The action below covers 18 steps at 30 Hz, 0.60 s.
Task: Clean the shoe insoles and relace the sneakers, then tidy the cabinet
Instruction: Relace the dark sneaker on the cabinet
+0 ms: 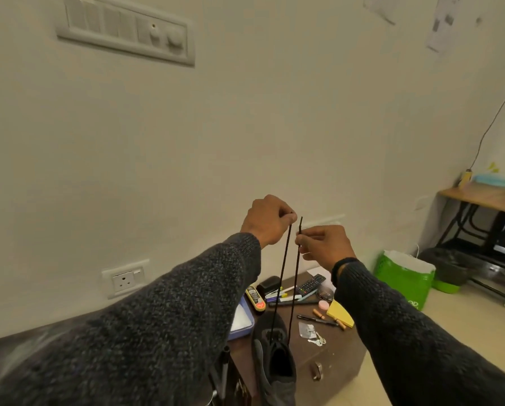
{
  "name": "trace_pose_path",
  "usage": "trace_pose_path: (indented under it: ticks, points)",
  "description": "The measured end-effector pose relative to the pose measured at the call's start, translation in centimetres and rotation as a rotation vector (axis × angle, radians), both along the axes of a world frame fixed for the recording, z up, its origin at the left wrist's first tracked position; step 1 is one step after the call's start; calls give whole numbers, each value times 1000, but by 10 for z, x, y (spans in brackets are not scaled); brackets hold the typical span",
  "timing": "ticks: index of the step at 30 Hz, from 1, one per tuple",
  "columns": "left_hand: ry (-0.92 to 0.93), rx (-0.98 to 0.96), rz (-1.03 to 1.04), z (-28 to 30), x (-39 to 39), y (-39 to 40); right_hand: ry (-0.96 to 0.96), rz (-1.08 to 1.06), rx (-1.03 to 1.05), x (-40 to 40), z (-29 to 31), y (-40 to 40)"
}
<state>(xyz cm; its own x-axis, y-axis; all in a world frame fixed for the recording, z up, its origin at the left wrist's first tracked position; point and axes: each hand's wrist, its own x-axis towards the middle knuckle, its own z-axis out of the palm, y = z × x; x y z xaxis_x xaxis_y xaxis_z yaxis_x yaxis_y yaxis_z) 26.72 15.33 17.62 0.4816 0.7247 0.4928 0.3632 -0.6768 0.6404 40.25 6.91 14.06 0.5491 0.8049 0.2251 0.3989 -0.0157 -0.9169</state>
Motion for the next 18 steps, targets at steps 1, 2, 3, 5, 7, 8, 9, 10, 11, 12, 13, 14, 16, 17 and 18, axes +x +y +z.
trace_pose_path:
  ticks: [1,2,3,5,7,8,9,10,11,12,13,14,16,17,18]
  points:
    - [1,-4,-7,1,2,-3,27,23,3,-3,0,-1]
    - [1,-2,-14,1,3,-5,62,51,13,-6,0,-2]
    - [-1,4,-17,1,4,-7,98,78,26,-10,0,-3]
    - [-17,6,-20,0,5,-10,158,105,54,-16,0,-5]
    - [-53,-42,-40,-1,5,-13,219,105,73,-19,-1,-6]
    - [-70,-73,-60,-2,3,-13,241,94,77,-20,-1,-6]
    - [-87,-95,-78,-4,0,-13,250,81,80,-20,-1,-6]
    - [-106,-105,-84,-6,-3,-13,247,71,82,-20,0,-6]
    - [-128,-125,-71,-12,-5,-12,247,66,81,-21,0,-6]
    - [-145,-164,-44,-19,-8,-10,247,66,80,-21,0,-7]
    - [-136,-229,-14,-29,-11,-8,254,71,84,-22,-1,-6]
    - [-91,-317,6,-42,-13,-8,259,75,85,-23,-1,-6]
    - [104,-485,-11,-73,-15,-9,290,90,85,-27,-2,-4]
    - [207,-522,-40,-87,-14,-11,323,106,89,-30,-3,-3]
    - [270,-534,-65,-100,-12,-15,359,124,88,-33,-4,-2]
